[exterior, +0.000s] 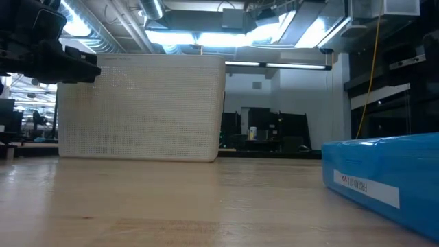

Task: Pick & place medical supplies in basket/bin
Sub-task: Return to Home Position

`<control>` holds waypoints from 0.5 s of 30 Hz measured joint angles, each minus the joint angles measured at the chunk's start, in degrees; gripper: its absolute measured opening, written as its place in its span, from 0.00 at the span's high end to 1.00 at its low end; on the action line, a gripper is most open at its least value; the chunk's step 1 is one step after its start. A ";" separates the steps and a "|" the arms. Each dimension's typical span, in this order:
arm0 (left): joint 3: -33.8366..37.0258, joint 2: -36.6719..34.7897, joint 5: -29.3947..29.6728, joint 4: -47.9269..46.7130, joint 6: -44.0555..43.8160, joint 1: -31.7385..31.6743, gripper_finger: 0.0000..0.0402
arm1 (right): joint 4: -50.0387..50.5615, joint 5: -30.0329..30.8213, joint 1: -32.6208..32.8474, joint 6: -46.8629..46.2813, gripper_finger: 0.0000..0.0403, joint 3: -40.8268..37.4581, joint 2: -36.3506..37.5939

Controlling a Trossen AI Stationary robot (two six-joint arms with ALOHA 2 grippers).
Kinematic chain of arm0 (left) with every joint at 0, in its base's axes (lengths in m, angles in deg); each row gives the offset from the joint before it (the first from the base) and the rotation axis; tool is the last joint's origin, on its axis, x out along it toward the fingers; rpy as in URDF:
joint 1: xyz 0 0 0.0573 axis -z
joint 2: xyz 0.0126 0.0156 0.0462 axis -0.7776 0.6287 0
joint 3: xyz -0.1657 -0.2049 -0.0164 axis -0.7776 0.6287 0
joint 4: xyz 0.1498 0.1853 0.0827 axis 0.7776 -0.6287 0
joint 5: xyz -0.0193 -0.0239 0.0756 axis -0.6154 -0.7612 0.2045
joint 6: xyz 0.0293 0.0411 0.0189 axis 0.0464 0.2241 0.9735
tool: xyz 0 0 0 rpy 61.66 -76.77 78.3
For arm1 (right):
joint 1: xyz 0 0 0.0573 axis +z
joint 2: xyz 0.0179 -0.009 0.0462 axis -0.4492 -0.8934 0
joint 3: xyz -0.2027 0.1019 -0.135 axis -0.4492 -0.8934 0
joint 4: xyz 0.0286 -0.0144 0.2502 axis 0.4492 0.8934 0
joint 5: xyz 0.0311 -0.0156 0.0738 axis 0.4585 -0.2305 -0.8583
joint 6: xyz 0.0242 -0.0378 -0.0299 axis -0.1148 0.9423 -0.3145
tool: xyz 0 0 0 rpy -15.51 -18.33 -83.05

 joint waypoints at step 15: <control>-0.02 0.00 -0.02 0.04 0.11 0.00 0.98 | -0.04 0.02 0.00 -0.02 0.97 0.00 0.00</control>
